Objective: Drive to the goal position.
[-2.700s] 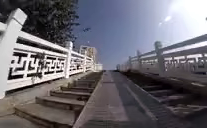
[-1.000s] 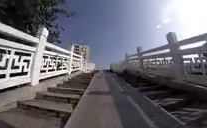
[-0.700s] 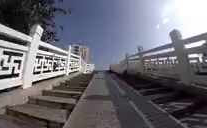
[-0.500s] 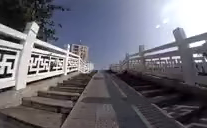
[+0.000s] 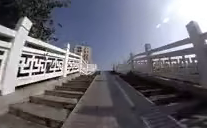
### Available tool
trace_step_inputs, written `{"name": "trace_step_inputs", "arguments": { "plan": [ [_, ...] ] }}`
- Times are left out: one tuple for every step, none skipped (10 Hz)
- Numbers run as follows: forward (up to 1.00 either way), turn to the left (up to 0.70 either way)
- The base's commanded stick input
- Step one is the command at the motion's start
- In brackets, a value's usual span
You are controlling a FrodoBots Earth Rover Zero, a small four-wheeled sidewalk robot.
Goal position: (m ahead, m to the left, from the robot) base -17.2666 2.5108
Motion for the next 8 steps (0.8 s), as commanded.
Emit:
{"name": "trace_step_inputs", "arguments": {
  "plan": [
    [0.70, 0.00],
    [0.70, 0.00],
    [0.70, 0.00],
    [0.70, 0.00],
    [0.70, 0.01],
    [0.70, 0.01],
    [0.70, 0.01],
    [0.70, 0.01]
  ]
}}
